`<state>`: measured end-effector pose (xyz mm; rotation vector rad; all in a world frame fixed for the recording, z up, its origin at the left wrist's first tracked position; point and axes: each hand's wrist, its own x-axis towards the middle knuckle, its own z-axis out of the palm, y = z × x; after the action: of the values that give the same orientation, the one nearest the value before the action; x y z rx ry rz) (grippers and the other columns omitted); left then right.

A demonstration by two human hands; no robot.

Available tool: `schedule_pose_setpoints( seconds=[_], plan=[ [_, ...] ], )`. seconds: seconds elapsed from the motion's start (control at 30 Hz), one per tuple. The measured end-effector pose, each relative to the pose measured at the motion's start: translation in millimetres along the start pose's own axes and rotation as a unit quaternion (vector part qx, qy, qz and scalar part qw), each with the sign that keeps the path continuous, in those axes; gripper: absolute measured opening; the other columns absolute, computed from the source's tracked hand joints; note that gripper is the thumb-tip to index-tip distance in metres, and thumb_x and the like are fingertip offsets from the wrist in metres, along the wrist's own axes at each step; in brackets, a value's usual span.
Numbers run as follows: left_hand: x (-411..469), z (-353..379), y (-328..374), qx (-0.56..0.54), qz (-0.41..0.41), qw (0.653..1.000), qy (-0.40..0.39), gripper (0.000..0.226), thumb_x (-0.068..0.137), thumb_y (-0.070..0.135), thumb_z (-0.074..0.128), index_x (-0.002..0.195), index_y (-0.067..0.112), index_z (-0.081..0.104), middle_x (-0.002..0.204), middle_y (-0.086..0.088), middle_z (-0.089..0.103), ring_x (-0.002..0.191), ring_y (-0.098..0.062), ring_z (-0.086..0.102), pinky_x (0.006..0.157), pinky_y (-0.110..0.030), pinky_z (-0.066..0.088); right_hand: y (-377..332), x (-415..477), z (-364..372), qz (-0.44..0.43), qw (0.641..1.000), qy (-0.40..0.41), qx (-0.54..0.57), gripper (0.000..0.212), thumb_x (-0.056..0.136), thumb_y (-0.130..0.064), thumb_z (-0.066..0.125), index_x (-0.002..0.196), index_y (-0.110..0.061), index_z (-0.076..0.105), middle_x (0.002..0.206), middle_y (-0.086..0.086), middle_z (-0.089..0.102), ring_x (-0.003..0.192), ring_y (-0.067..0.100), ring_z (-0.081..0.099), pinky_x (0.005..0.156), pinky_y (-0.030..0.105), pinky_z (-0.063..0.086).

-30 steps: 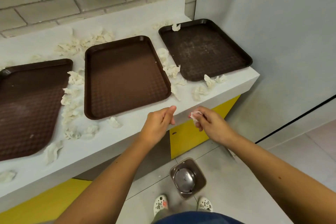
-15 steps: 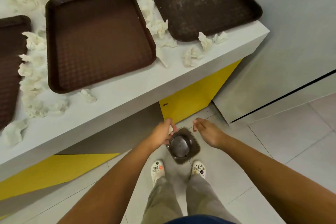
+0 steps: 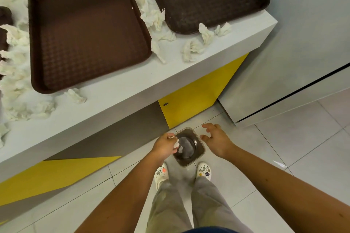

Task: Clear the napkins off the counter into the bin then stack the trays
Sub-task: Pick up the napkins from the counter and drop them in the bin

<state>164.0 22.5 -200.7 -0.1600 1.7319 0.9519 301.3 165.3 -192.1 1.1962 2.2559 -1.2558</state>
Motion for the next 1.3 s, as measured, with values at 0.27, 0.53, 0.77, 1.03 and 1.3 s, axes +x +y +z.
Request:
schedule_pose_setpoints(
  seconds=[0.27, 0.53, 0.77, 1.03, 1.3],
  plan=[
    [2, 5, 4, 0.042, 0.009, 0.999, 0.025, 0.032, 0.098, 0.020, 0.054, 0.129, 0.012, 0.052, 0.104, -0.004, 0.061, 0.100, -0.021, 0.062, 0.096, -0.035, 0.050, -8, -9, -23, -0.023, 0.998, 0.041, 0.031, 0.044, 0.098, -0.025, 0.053, 0.140, -0.020, 0.042, 0.135, 0.007, 0.041, 0.091, 0.016, 0.052, 0.084, 0.024, 0.041],
    [-46, -6, 56, 0.052, 0.174, 0.983, 0.002, 0.015, 0.098, 0.012, 0.052, 0.102, 0.018, 0.064, 0.104, -0.007, 0.067, 0.085, -0.016, 0.064, 0.076, -0.026, 0.052, -44, -20, -51, -0.094, 0.991, 0.071, 0.068, 0.035, 0.096, -0.022, 0.057, 0.131, -0.020, 0.053, 0.124, 0.002, 0.045, 0.090, 0.016, 0.055, 0.088, 0.026, 0.043],
    [-94, -26, 116, 0.101, 0.309, 0.946, 0.008, 0.011, 0.097, 0.011, 0.055, 0.094, 0.019, 0.063, 0.093, -0.006, 0.066, 0.074, -0.012, 0.062, 0.068, -0.027, 0.051, -88, -27, -89, -0.173, 0.970, 0.116, 0.129, 0.025, 0.092, -0.014, 0.062, 0.115, -0.022, 0.063, 0.106, 0.002, 0.059, 0.070, 0.013, 0.052, 0.062, 0.012, 0.042],
    [-113, -44, 171, 0.174, 0.431, 0.876, 0.129, 0.012, 0.092, 0.020, 0.059, 0.093, 0.028, 0.067, 0.087, 0.001, 0.067, 0.075, -0.016, 0.065, 0.063, -0.029, 0.052, -143, -17, -149, -0.255, 0.934, 0.240, 0.076, 0.029, 0.090, -0.015, 0.065, 0.117, -0.024, 0.063, 0.106, -0.004, 0.053, 0.070, 0.015, 0.058, 0.071, 0.016, 0.048],
    [-100, -26, 207, 0.263, 0.525, 0.797, 0.142, 0.044, 0.090, 0.020, 0.066, 0.132, 0.029, 0.054, 0.126, 0.010, 0.049, 0.085, -0.007, 0.060, 0.078, -0.023, 0.050, -160, 24, -173, -0.199, 0.951, 0.222, -0.087, 0.034, 0.089, -0.035, 0.064, 0.122, -0.030, 0.060, 0.101, -0.002, 0.047, 0.083, 0.009, 0.050, 0.080, 0.030, 0.046]
  ],
)
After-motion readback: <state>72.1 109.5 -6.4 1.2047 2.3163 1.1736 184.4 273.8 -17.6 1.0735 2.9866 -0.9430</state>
